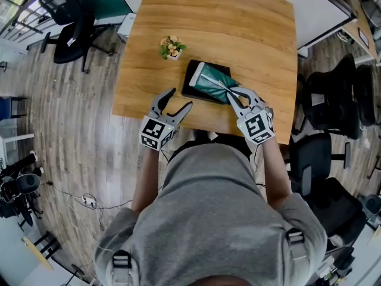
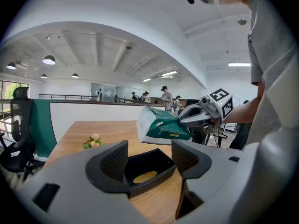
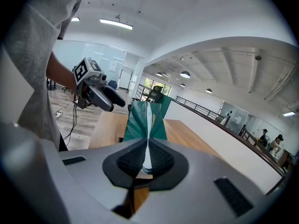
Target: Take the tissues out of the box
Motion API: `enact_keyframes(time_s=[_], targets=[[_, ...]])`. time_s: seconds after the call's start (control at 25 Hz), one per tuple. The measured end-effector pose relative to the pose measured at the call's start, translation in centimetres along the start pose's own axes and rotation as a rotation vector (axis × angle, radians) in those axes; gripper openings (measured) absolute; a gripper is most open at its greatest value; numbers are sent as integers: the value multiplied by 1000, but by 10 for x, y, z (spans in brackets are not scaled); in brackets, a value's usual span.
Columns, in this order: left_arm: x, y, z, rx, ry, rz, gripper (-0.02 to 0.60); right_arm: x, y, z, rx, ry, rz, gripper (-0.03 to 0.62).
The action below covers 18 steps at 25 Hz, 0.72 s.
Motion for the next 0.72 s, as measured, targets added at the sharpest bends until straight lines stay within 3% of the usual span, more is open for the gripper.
enact_keyframes(time_s=[0.72], targets=[[-5, -2, 2, -3, -4, 7, 305, 2, -3, 6, -15, -25, 7, 8]])
Point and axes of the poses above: the fingertips, and each gripper's own axes: x forward along the fingers, y to its right, z out of its underside, the point moved 1 cm from there along -x, backward along the fingers, and after that the axes turned 12 degrees about y, right-handed, at the moved point
